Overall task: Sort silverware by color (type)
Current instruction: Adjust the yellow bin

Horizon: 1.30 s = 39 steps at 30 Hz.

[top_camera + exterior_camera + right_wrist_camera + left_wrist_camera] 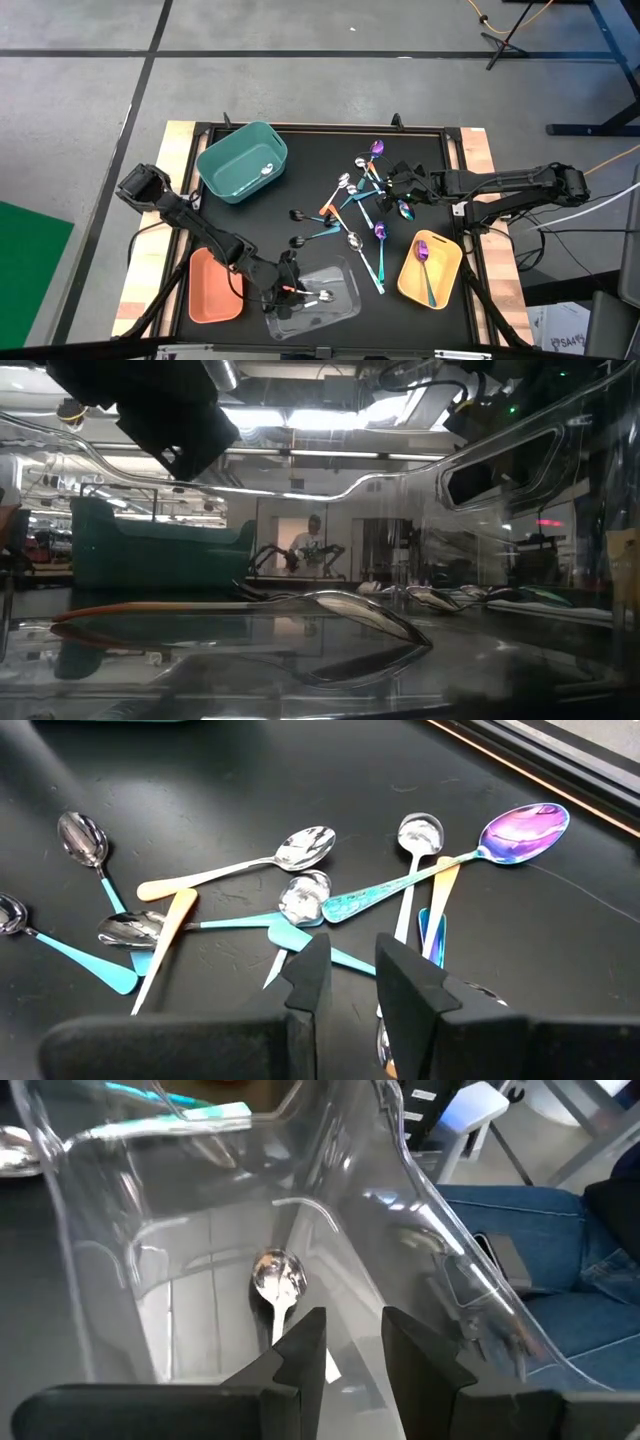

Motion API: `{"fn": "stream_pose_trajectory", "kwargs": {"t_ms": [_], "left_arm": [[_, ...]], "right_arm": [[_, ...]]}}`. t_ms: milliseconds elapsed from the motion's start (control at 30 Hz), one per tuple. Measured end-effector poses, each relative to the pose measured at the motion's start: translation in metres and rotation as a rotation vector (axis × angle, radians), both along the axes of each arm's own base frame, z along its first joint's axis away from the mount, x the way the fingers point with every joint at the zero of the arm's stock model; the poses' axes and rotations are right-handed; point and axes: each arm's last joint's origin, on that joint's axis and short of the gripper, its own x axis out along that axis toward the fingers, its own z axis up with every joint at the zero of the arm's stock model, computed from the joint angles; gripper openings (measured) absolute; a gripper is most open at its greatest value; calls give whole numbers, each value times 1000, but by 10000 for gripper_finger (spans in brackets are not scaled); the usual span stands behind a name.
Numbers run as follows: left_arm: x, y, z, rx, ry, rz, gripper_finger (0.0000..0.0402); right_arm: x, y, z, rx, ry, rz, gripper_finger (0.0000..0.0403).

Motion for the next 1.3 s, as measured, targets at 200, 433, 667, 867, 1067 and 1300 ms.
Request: {"fn": "stream_pose_trajectory", "kwargs": {"t_ms": [200, 433, 667, 867, 1067, 1300], "left_arm": [[1, 8, 12, 43, -52, -17, 94], [4, 23, 24, 126, -114, -31, 94], [14, 44, 25, 209, -141, -13, 94], [22, 67, 25, 242, -141, 42, 94], [27, 84, 25, 241, -134, 87, 94], [31, 97, 25, 242, -129, 126, 94]], "right_arm": [[0, 0, 0, -2, 2, 1, 72], [0, 0, 0, -17, 14, 21, 72], [0, 1, 0, 3, 14, 40, 72], [2, 6, -1, 170, -6, 149, 88], [2, 16, -2, 533, -47, 221, 92], [2, 31, -2, 691, -46, 169, 92]]}}
